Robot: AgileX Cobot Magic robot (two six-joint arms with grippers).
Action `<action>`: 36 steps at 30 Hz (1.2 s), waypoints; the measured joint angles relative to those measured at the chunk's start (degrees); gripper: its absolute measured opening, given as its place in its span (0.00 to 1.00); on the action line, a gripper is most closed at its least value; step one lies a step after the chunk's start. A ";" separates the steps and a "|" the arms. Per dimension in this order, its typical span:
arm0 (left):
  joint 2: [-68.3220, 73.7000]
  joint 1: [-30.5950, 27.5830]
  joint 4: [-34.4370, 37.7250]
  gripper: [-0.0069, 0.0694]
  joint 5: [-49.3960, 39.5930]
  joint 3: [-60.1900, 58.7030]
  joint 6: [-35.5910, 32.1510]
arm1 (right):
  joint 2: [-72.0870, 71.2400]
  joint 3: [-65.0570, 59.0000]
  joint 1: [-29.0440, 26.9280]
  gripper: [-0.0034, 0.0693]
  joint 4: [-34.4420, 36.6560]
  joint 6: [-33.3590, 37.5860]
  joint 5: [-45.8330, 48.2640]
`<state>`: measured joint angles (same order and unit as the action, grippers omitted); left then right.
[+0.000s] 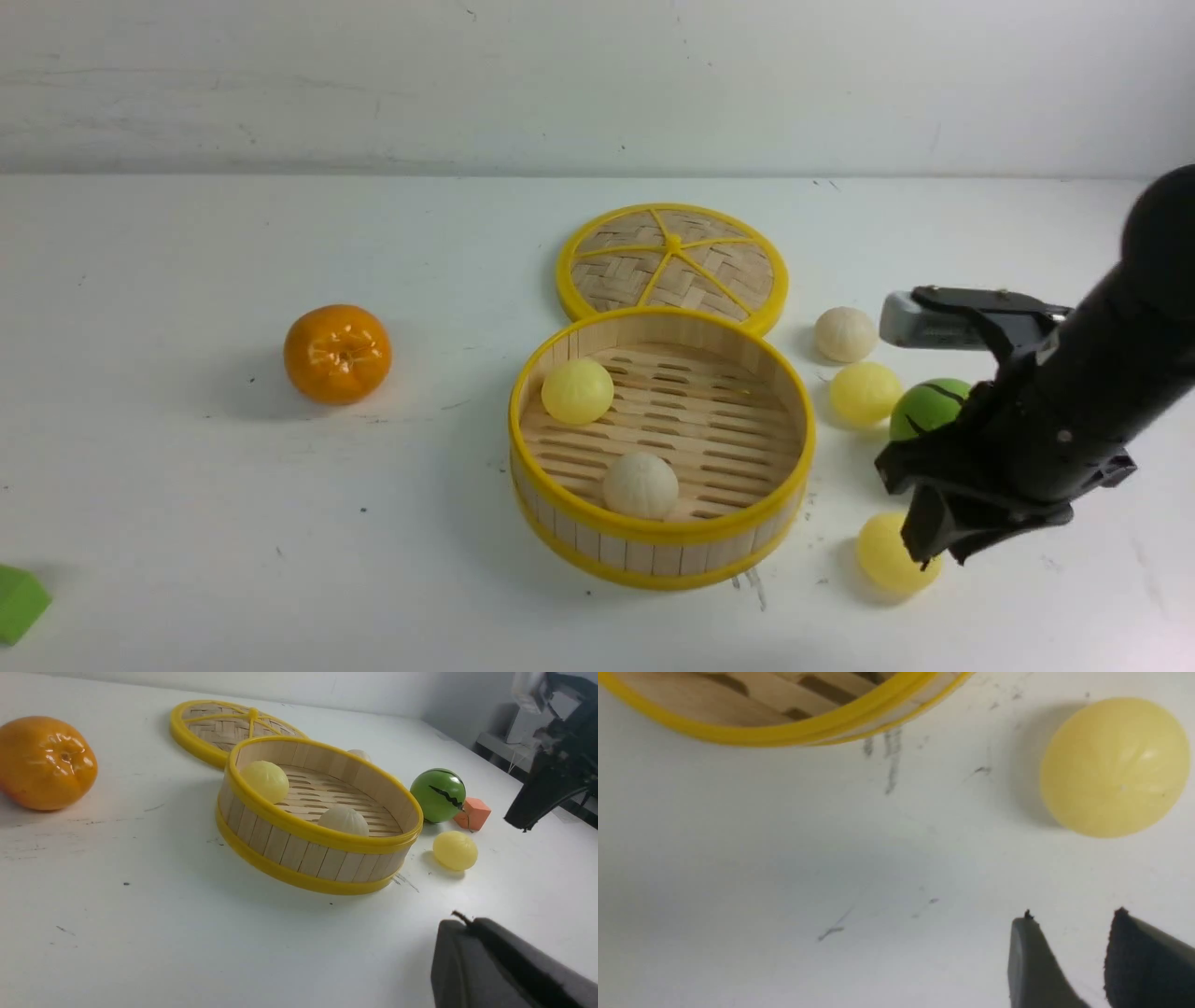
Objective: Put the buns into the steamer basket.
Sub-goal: Use the right arm to grab a steamed stuffed bun
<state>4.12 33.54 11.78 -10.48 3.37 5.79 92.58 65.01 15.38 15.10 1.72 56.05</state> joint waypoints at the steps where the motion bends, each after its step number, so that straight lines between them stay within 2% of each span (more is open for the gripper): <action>1: 0.00 0.00 0.00 0.08 0.00 0.00 0.00 | 1.02 0.36 0.50 0.38 -2.02 -1.72 -0.52; 6: 0.00 0.00 0.00 0.08 0.00 0.00 0.00 | 3.09 0.74 1.03 0.38 -6.52 -5.83 -3.62; 30: -0.05 0.00 0.00 0.11 -0.11 0.00 0.00 | 10.34 0.85 1.15 0.37 -8.34 -7.19 -11.24; 32: -0.05 0.00 0.00 0.11 -0.11 0.00 0.00 | 10.38 0.91 1.15 0.34 -8.39 -7.31 -11.69; 36: -0.05 0.00 0.00 0.11 -0.17 0.00 0.00 | 10.38 0.91 1.15 0.19 -8.42 -7.31 -11.78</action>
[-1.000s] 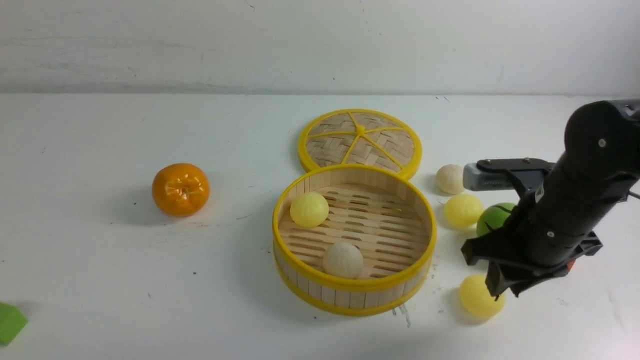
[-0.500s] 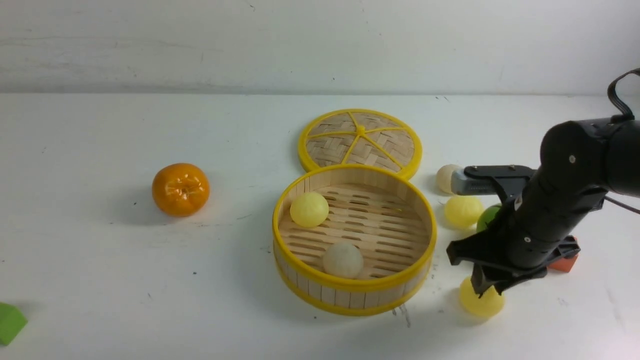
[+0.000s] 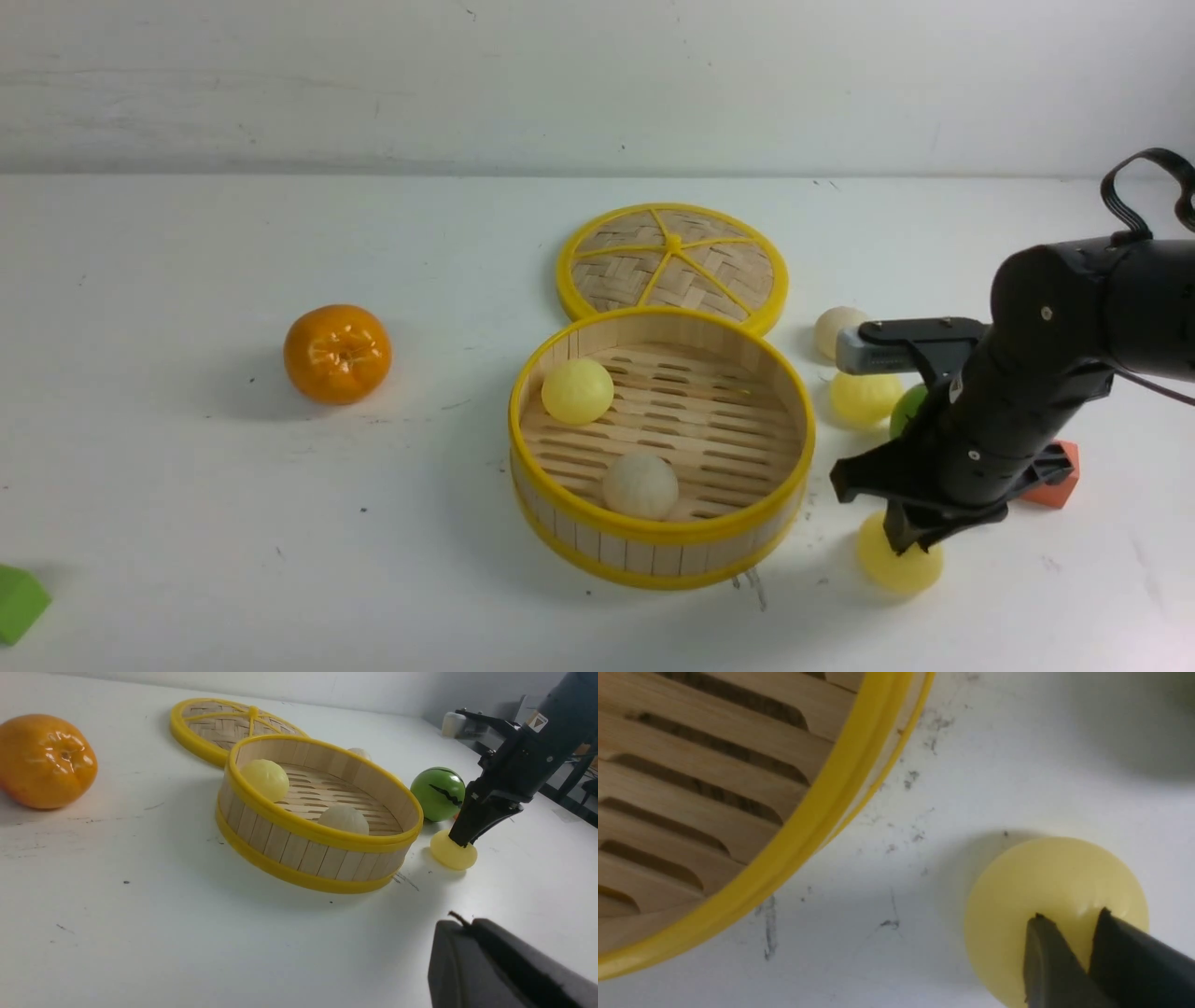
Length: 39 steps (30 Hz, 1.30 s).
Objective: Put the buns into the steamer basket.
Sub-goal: Use the right arm to grab a steamed stuffed bun, then use the right arm to put the steamed stuffed bun into the steamer
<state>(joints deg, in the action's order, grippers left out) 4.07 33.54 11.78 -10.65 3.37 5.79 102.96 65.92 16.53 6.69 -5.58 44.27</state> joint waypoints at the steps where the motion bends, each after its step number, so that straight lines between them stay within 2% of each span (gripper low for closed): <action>1: 0.00 0.00 0.00 0.11 0.00 0.00 0.00 | 0.00 0.00 0.00 0.12 0.00 0.45 0.00; 4: 0.00 0.00 0.00 0.11 0.00 0.00 0.00 | 0.00 0.00 0.00 0.04 -0.20 1.18 0.06; 11: 0.00 0.00 0.00 0.12 -0.06 0.00 0.00 | -6.55 0.17 0.85 0.04 -0.24 2.18 2.49; 18: 0.00 0.00 0.00 0.13 -0.06 0.00 0.00 | -13.72 6.59 7.01 0.05 -0.14 2.18 3.72; 21: 0.00 0.00 0.00 0.13 -0.06 0.00 0.00 | -11.33 9.75 8.80 0.05 0.33 2.18 3.72; 29: 0.00 0.00 0.00 0.14 -0.10 0.00 0.00 | 0.29 15.16 9.15 0.05 1.99 2.18 0.87; 36: 0.00 0.00 0.00 0.16 -0.21 0.00 0.00 | 7.51 18.45 9.15 0.11 2.60 -0.27 0.79; 37: 0.00 0.00 0.00 0.16 -0.21 0.00 0.00 | 8.31 18.66 9.15 0.17 2.53 -1.29 0.79; 38: 0.00 0.00 0.00 0.16 -0.21 0.00 0.00 | 8.37 18.72 9.15 0.17 2.44 -1.30 0.79; 39: 0.00 0.00 0.00 0.16 -0.21 0.00 0.00 | 8.51 18.89 9.15 0.24 2.30 -1.51 0.74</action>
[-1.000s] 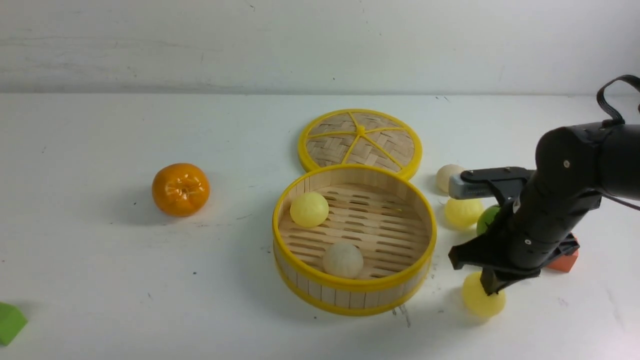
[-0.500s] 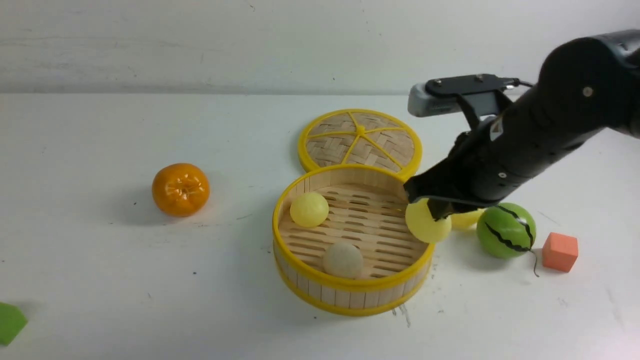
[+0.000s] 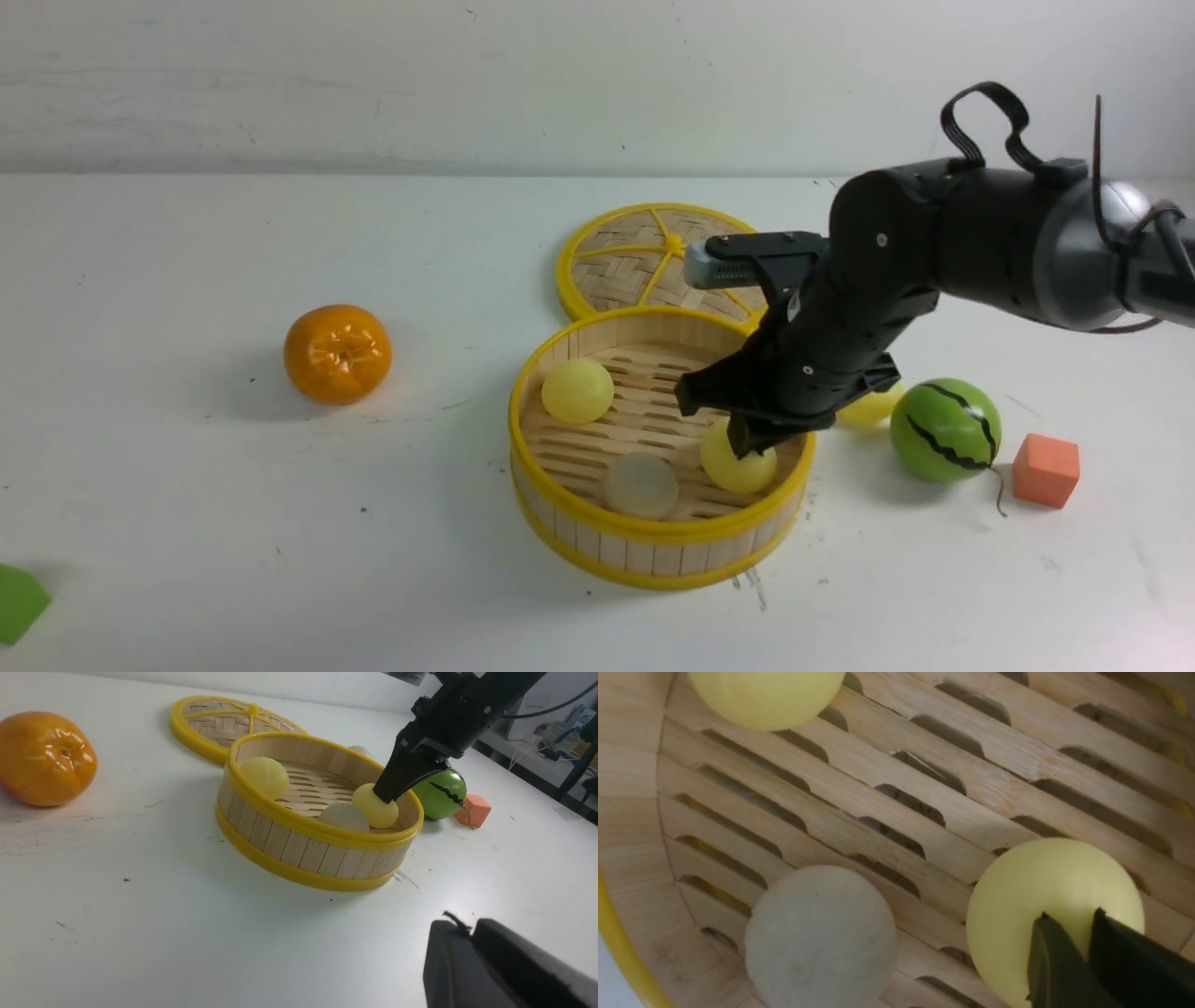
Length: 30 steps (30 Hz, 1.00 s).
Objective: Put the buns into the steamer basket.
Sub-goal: Use the right arm to put the steamed stuffed bun into the steamer, then use the right arm to grab a steamed stuffed bun
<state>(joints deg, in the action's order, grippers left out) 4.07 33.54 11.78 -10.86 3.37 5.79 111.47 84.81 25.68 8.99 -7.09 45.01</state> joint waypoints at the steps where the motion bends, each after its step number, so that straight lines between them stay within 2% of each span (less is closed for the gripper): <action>1: 0.00 0.00 0.00 0.16 0.00 0.00 0.00 | 0.00 0.30 0.00 0.29 -0.09 -0.19 0.18; 6: 0.00 0.00 0.00 0.17 0.00 0.00 0.00 | -1.22 3.49 0.00 0.59 -0.82 -0.70 3.12; 9: 0.00 0.00 0.00 0.18 -0.02 0.00 0.00 | -4.22 6.04 0.00 0.72 -5.31 -0.70 6.87; 11: 0.00 0.00 0.00 0.18 -0.02 0.00 0.00 | -6.28 6.81 -0.47 0.74 -8.99 -1.00 8.30; 14: 0.00 0.00 0.00 0.18 -0.02 0.00 0.00 | -7.84 7.25 -3.34 0.73 -14.30 -3.75 9.71; 18: 0.00 0.00 0.00 0.19 -0.02 0.00 0.00 | -6.42 7.30 -7.88 0.68 -15.28 -4.91 9.60; 24: 0.00 0.00 0.00 0.20 -0.07 0.00 0.00 | 2.25 11.06 -13.50 0.55 -7.83 -1.31 7.08; 30: 0.00 0.00 0.00 0.20 -0.07 0.00 0.00 | 7.90 15.37 -16.10 0.46 -1.35 1.40 8.70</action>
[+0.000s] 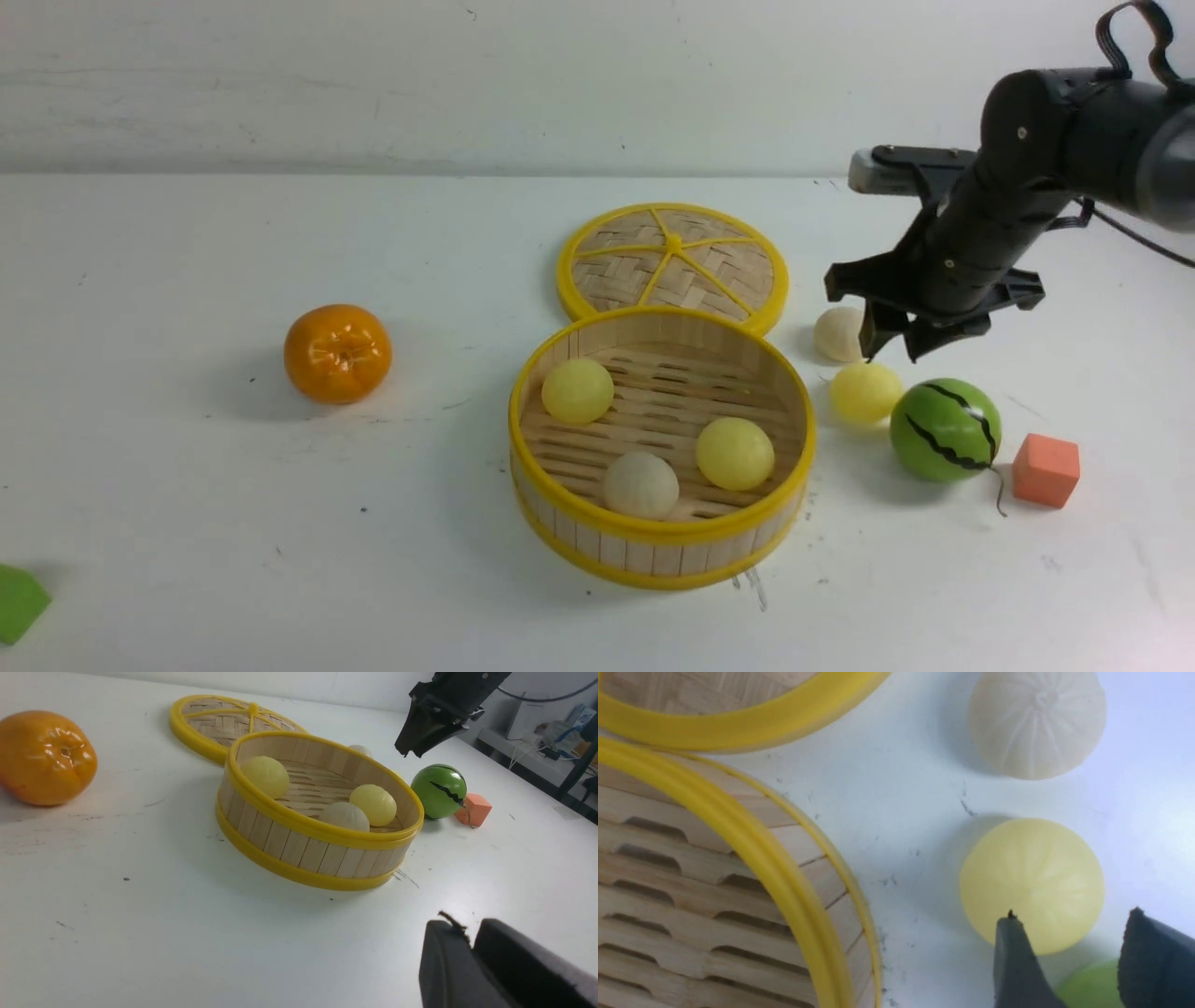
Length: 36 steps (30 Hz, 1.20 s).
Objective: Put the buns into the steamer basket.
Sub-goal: Use the right arm to grab a steamed stuffed bun, then use the right arm to put the steamed stuffed bun into the steamer
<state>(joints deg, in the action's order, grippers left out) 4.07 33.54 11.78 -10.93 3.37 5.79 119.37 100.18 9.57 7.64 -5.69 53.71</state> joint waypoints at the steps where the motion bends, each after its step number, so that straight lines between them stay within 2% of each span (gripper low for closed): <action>1: 0.00 0.00 0.00 0.20 -0.05 0.00 0.00 | 0.08 0.01 0.01 0.46 0.12 0.18 0.14; 15: 0.00 0.00 0.00 0.22 -0.13 0.00 0.00 | 3.73 0.41 0.18 0.42 0.79 0.95 -2.39; 27: 0.00 0.00 0.00 0.24 -0.13 0.00 0.00 | 5.22 0.41 0.13 0.22 -1.18 0.95 -4.66; 33: 0.00 0.00 0.00 0.24 -0.13 0.00 0.00 | 5.96 0.53 0.13 0.05 -2.37 3.50 -4.47; 36: 0.00 0.00 0.00 0.25 -0.13 0.00 0.00 | 5.35 0.53 0.13 0.04 -2.37 3.96 -4.00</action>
<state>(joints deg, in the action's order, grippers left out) 4.07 33.54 11.78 -11.06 3.37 5.79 124.72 100.71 9.70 5.27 -1.73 49.71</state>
